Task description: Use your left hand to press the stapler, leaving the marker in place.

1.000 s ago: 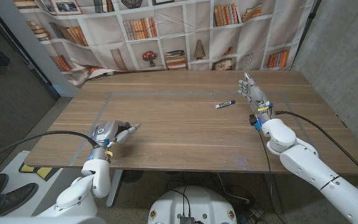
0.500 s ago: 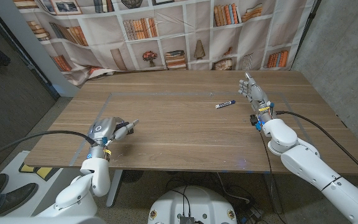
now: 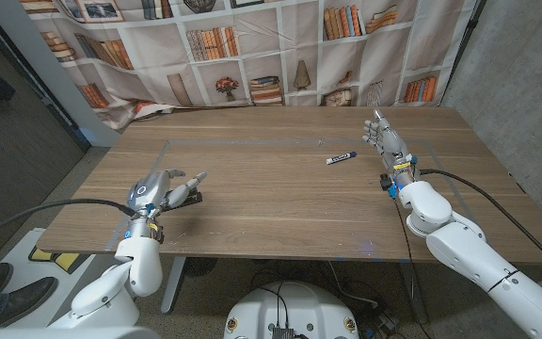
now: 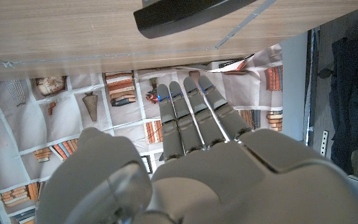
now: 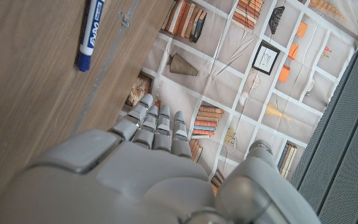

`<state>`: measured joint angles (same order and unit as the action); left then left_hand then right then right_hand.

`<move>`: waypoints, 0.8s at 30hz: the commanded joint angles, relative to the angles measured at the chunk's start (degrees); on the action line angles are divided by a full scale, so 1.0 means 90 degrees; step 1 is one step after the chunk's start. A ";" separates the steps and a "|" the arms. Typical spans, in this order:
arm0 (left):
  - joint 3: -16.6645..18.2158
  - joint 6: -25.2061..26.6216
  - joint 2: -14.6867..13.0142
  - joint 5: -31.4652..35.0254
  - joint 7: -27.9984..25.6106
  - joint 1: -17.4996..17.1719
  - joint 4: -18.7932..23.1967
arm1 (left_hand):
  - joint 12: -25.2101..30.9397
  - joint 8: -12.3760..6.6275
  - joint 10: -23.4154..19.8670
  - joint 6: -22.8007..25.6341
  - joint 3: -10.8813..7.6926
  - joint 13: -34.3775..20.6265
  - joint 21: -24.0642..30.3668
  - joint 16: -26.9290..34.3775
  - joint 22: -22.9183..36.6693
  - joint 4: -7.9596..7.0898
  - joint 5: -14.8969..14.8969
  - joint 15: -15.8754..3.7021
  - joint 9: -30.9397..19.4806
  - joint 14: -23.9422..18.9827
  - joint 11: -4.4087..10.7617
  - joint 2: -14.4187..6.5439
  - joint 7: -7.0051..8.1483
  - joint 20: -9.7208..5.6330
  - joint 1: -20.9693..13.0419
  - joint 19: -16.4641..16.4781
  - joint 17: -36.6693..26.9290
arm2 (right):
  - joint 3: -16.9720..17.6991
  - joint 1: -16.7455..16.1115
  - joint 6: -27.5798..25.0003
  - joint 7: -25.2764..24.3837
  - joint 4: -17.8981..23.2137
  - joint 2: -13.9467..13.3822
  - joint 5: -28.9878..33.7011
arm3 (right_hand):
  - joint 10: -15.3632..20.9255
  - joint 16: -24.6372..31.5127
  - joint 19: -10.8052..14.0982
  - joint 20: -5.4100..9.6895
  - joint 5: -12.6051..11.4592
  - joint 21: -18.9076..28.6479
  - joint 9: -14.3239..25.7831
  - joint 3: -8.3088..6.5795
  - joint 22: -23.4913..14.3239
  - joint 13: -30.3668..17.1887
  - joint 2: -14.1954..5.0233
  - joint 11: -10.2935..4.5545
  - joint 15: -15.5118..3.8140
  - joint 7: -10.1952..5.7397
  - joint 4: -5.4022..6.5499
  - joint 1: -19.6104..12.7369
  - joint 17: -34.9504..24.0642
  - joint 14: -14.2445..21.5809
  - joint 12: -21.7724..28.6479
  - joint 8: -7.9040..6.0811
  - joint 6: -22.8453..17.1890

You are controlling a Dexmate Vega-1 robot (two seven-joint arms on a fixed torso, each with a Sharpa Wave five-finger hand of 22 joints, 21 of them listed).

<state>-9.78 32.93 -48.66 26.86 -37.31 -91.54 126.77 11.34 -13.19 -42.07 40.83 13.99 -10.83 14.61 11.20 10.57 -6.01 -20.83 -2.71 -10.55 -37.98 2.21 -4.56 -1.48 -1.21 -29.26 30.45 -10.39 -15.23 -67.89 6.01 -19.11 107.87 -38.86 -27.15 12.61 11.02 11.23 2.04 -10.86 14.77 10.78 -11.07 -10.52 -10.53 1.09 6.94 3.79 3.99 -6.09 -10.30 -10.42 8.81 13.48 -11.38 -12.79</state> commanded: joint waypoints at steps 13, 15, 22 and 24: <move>0.1398 -0.3343 0.0580 -0.2090 0.1094 0.0102 -0.0644 | -0.0084 0.0210 0.0309 -0.0457 0.0074 -0.0027 -0.0089 -0.0078 0.0029 -0.0008 0.0037 0.0107 -0.0040 0.0246 -0.0140 -0.0098 -0.0114 0.0080 -0.0070 -0.0170 -0.0020 | 0.0136 -0.0238 0.0200 0.0028 0.0227 -0.0081 0.0136 | 0.0058 -0.0008 0.0075 -0.0011 -0.0003 -0.0039 0.0021 0.0023 -0.0017 -0.0034 -0.0075 -0.0002 -0.0009 -0.0014 0.0014 -0.0013 -0.0016 0.0084 -0.0021 -0.0002 -0.0070; 0.1420 -0.3664 0.0660 -0.2345 0.1285 0.0230 -0.0806 | -0.0086 0.0228 0.0340 -0.0517 0.0080 -0.0029 -0.0103 -0.0093 0.0031 -0.0011 0.0046 0.0132 -0.0042 0.0309 -0.0167 -0.0105 -0.0138 0.0092 -0.0074 -0.0201 -0.0021 | 0.0153 -0.0241 0.0163 0.0052 0.0280 -0.0131 0.0152 | 0.0059 -0.0009 0.0077 -0.0010 -0.0003 -0.0042 0.0021 0.0025 -0.0017 -0.0034 -0.0074 0.0003 -0.0008 -0.0016 0.0013 -0.0013 -0.0016 0.0083 -0.0022 -0.0001 -0.0068; 0.1340 -0.4085 0.0864 -0.2838 0.1815 0.0699 -0.1122 | -0.0108 0.0268 0.0520 -0.0699 0.0096 -0.0033 -0.0144 -0.0109 0.0037 -0.0020 0.0081 0.0215 -0.0049 0.0466 -0.0276 -0.0139 -0.0184 0.0135 -0.0085 -0.0295 -0.0026 | 0.0237 -0.0243 0.0092 0.0086 0.0371 -0.0211 0.0149 | 0.0061 -0.0009 0.0079 -0.0009 -0.0003 -0.0050 0.0021 0.0029 -0.0017 -0.0034 -0.0072 0.0003 -0.0009 -0.0017 0.0012 -0.0012 -0.0016 0.0090 -0.0025 -0.0001 -0.0069; 0.1344 -0.4167 0.0917 -0.3079 0.2044 0.0831 -0.1208 | -0.0111 0.0270 0.0546 -0.0716 0.0097 -0.0034 -0.0147 -0.0105 0.0038 -0.0022 0.0085 0.0217 -0.0049 0.0474 -0.0244 -0.0146 -0.0197 0.0137 -0.0087 -0.0303 -0.0026 | 0.0257 -0.0231 0.0142 0.0123 0.0344 -0.0223 0.0160 | 0.0057 -0.0008 0.0083 -0.0009 -0.0004 -0.0051 0.0021 0.0030 -0.0017 -0.0034 -0.0072 -0.0006 -0.0008 -0.0015 0.0012 -0.0012 -0.0016 0.0092 -0.0028 0.0000 -0.0069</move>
<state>1.45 12.09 -43.31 14.02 -30.60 -89.08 120.16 10.57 -10.93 -37.56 34.64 14.46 -10.92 13.29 10.35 10.81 -6.01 -20.12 -0.69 -10.82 -34.03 -0.17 -5.26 -3.11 0.02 -29.93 27.98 -10.56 -14.27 -69.63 7.54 -18.71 109.25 -39.32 -25.99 12.61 11.02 11.64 1.64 -10.86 14.38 10.78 -11.07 -10.52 -10.53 1.09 6.94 3.47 3.99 -6.08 -10.30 -10.42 9.13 13.48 -11.39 -12.79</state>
